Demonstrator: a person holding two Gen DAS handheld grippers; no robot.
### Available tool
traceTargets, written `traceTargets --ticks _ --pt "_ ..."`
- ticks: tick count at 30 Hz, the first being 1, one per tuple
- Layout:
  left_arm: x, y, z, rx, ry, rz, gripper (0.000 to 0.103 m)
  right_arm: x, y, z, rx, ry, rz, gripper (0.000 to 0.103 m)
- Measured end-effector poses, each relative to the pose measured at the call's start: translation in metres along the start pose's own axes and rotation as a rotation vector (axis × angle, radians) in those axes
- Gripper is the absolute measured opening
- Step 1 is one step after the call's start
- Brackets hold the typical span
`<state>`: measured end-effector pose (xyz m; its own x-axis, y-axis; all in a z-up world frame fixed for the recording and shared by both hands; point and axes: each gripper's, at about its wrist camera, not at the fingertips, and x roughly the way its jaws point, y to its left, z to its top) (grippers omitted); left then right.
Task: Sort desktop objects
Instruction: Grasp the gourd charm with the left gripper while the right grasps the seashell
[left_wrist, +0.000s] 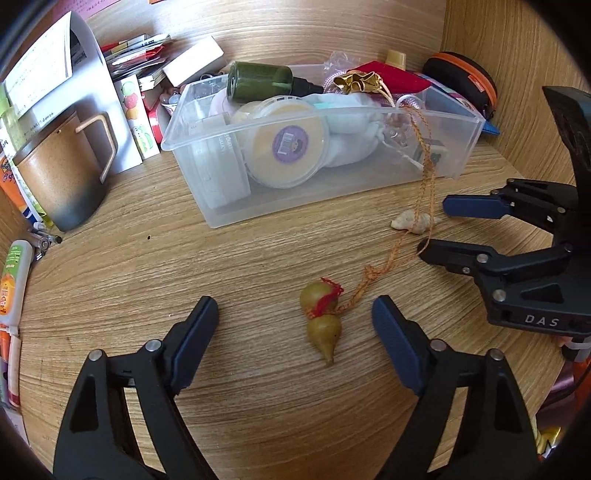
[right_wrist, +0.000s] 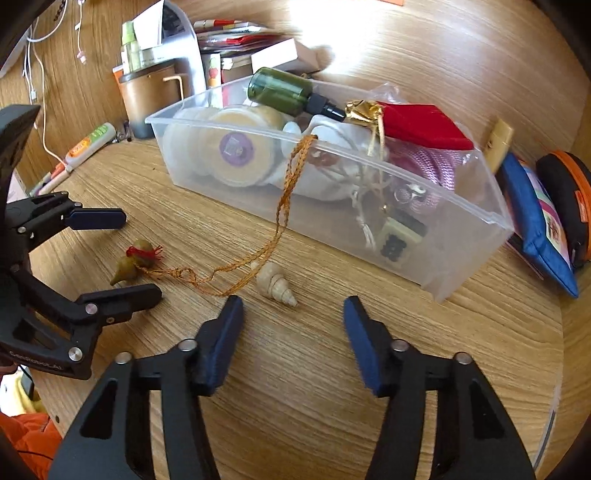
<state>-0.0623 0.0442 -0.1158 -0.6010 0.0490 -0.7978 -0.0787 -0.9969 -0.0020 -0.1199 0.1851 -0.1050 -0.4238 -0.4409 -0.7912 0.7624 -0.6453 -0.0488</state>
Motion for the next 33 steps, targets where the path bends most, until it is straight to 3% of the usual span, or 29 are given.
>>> traceTargets --ticks 10,15,25,28,33 --pt "-0.003 -0.001 -0.001 0.009 -0.026 -0.001 0.066 0.006 0.008 0.008 -0.015 -0.002 0.019 0.048" --pt "-0.004 -0.006 -0.002 0.038 -0.032 -0.008 0.056 0.007 0.011 0.010 -0.024 -0.005 0.048 0.033" --pt "-0.007 -0.006 -0.001 0.036 -0.024 -0.029 0.046 0.010 0.016 0.012 -0.038 -0.008 0.066 0.025" --pt "-0.007 -0.007 0.000 0.045 -0.018 -0.032 0.037 0.010 0.018 0.012 -0.045 -0.010 0.060 0.017" --pt "-0.009 -0.011 -0.003 0.052 -0.013 -0.035 0.024 0.009 0.019 0.012 -0.049 -0.012 0.059 0.016"
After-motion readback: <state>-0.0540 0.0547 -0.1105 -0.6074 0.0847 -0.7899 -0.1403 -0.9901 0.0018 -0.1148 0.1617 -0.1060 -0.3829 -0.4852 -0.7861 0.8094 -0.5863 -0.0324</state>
